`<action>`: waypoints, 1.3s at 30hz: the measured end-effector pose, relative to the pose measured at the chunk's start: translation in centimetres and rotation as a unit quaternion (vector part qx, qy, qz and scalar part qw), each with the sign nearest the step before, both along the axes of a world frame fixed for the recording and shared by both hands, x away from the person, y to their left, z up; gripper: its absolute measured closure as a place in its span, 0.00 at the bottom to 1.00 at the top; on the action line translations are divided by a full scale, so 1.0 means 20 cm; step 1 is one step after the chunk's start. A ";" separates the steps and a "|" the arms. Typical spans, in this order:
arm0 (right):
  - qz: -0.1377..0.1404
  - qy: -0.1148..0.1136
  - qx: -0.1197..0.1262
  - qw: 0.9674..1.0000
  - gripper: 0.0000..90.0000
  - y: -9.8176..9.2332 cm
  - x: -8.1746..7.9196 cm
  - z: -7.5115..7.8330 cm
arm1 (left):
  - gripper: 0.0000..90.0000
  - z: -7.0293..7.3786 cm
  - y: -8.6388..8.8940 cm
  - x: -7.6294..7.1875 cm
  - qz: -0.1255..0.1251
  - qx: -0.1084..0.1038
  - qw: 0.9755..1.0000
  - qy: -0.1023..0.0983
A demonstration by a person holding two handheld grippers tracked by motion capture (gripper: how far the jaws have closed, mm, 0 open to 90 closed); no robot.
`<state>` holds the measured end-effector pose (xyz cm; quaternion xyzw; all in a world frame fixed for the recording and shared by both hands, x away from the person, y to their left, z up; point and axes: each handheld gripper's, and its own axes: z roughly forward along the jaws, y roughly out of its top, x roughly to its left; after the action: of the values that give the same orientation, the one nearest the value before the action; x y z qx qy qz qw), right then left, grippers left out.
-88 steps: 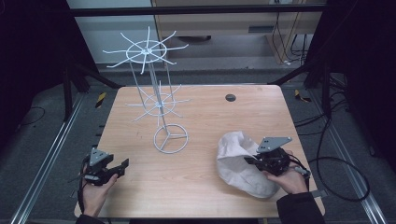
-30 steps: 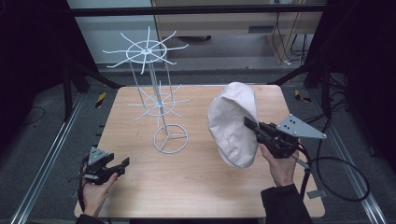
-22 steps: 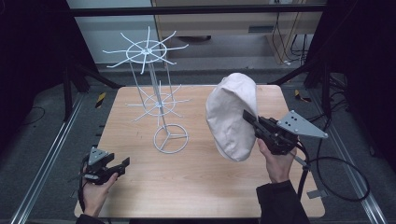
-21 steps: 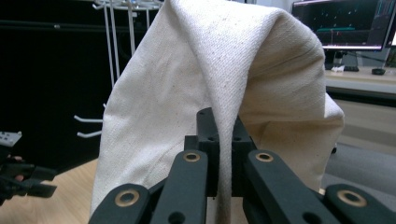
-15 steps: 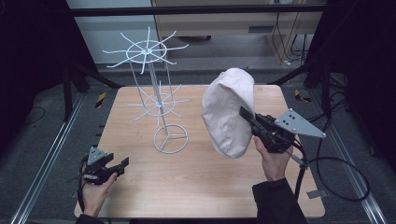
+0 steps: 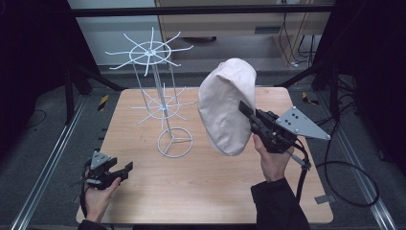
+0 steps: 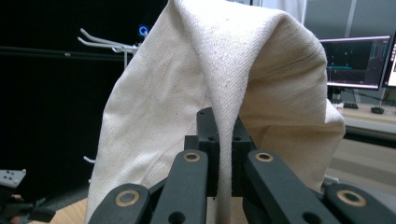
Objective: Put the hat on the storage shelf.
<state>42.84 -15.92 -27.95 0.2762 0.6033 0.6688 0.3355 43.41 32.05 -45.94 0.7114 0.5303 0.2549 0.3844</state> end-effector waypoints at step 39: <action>0.005 -0.042 0.032 0.999 0.99 0.24 0.08 0.22 | 0.36 0.00 0.00 0.00 0.000 0.005 1.000 0.001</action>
<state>44.36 -11.19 -23.61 0.2552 0.5684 0.7001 0.3489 43.40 32.07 -45.97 0.7137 0.5291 0.2567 0.3806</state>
